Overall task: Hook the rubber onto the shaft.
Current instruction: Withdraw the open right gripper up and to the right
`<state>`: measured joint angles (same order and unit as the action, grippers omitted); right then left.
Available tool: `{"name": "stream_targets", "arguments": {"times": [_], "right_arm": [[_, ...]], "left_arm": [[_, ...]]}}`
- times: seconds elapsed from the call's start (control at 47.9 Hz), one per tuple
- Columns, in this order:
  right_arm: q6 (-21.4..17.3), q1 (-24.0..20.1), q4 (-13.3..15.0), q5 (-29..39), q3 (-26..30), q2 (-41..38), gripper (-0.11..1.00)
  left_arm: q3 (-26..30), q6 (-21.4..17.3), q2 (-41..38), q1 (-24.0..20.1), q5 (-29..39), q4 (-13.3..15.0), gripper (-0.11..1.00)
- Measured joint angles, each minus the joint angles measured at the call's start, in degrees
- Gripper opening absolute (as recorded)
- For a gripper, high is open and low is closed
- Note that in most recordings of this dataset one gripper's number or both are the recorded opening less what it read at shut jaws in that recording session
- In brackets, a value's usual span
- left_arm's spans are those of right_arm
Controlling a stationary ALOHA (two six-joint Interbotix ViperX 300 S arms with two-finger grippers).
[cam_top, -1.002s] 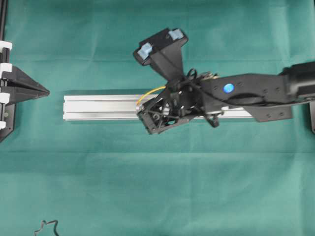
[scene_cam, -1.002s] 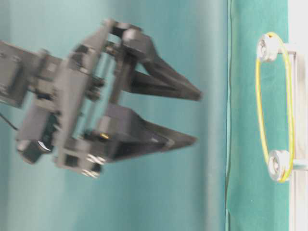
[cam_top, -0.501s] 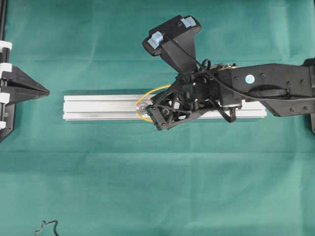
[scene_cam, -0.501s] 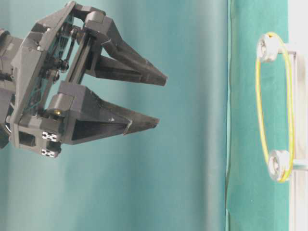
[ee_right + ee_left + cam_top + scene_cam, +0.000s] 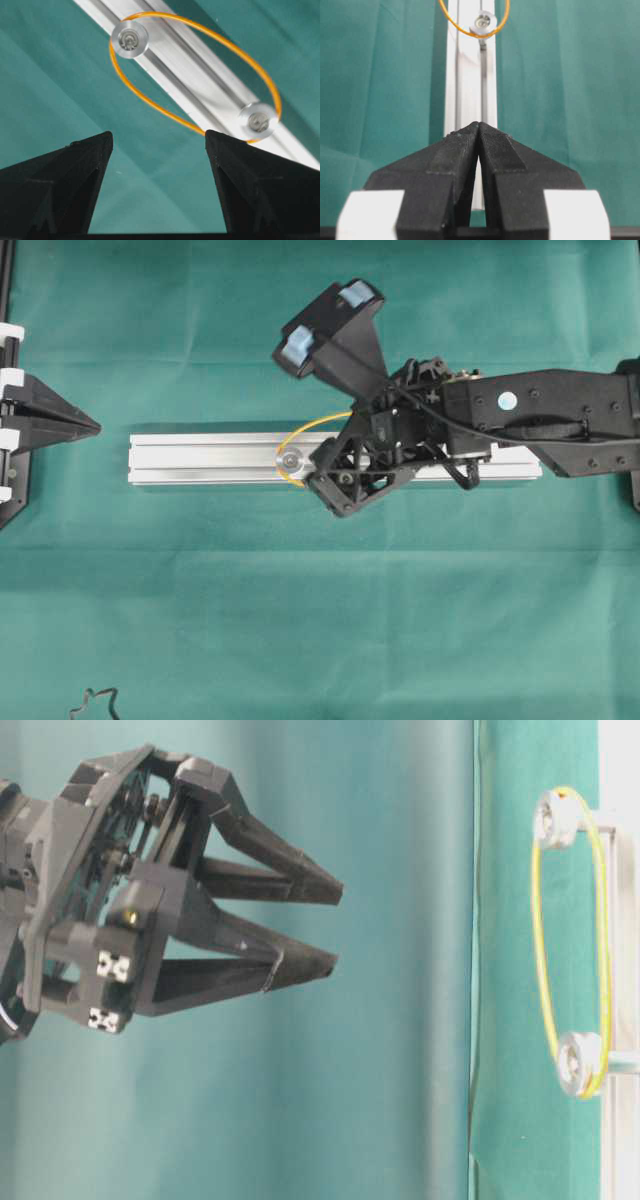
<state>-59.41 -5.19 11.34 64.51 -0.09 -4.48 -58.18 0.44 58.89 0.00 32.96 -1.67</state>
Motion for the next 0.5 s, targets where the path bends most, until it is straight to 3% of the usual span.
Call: {"name": "stream_targets", "arguments": {"times": [0.334, 0.501], "right_arm": [[15.64, 0.0, 0.18, 0.35, -0.09, 0.09, 0.8], [26.1, 0.0, 0.44, 0.35, -0.09, 0.09, 0.8]], "left_arm": [[0.0, -0.09, 0.09, -0.09, 0.0, 0.0, 0.0], [0.0, 0.0, 0.09, -0.09, 0.0, 0.0, 0.0]]}}
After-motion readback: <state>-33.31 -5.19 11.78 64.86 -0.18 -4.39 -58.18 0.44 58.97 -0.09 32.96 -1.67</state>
